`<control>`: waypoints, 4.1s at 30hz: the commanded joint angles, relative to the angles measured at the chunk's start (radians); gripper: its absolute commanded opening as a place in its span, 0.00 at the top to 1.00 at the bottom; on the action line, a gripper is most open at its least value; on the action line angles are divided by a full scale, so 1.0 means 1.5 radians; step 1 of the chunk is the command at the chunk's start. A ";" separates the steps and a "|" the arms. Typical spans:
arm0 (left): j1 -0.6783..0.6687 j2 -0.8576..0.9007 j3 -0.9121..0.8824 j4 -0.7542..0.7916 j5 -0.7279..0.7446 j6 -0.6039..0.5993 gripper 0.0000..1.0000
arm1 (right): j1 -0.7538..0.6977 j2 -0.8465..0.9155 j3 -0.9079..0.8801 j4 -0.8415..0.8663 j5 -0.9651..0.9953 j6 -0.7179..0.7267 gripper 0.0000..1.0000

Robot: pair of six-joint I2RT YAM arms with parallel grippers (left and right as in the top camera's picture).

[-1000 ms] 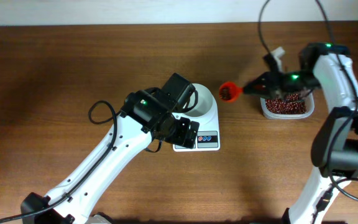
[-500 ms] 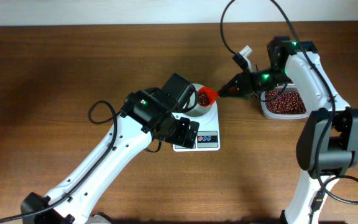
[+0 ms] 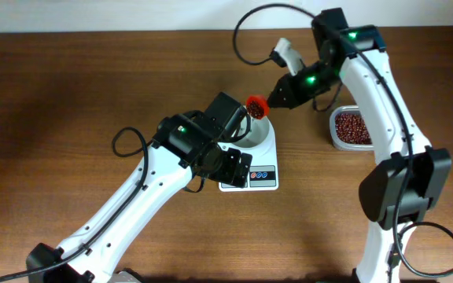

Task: Scoop item into bowl and weigh 50g on scale
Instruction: 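Carry the filled red scoop left over the white bowl on the scale, then tilt the scoop with the right gripper to pour beans into the bowl, then move the empty scoop back right into the bean tub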

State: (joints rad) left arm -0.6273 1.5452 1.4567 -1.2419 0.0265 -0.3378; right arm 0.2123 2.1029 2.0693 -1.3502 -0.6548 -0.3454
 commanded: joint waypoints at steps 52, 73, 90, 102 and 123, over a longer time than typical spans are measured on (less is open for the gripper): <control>-0.004 0.003 -0.001 -0.001 -0.005 -0.009 0.01 | 0.139 -0.006 0.019 0.042 0.274 -0.026 0.96; -0.004 0.003 -0.001 -0.001 -0.005 -0.009 0.01 | 0.163 -0.006 0.019 0.021 0.237 -0.108 0.96; -0.004 0.003 -0.001 -0.001 -0.005 -0.009 0.01 | 0.186 -0.006 0.019 0.025 0.317 -0.086 0.96; -0.004 0.003 -0.001 -0.001 -0.005 -0.009 0.01 | 0.144 -0.006 0.019 0.048 0.240 0.055 0.96; -0.004 0.003 -0.001 -0.001 -0.005 -0.009 0.01 | -0.270 -0.006 0.019 -0.116 0.180 0.065 0.96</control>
State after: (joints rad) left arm -0.6273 1.5452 1.4567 -1.2419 0.0265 -0.3378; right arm -0.1566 2.1029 2.0789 -1.5040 -0.5316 -0.2462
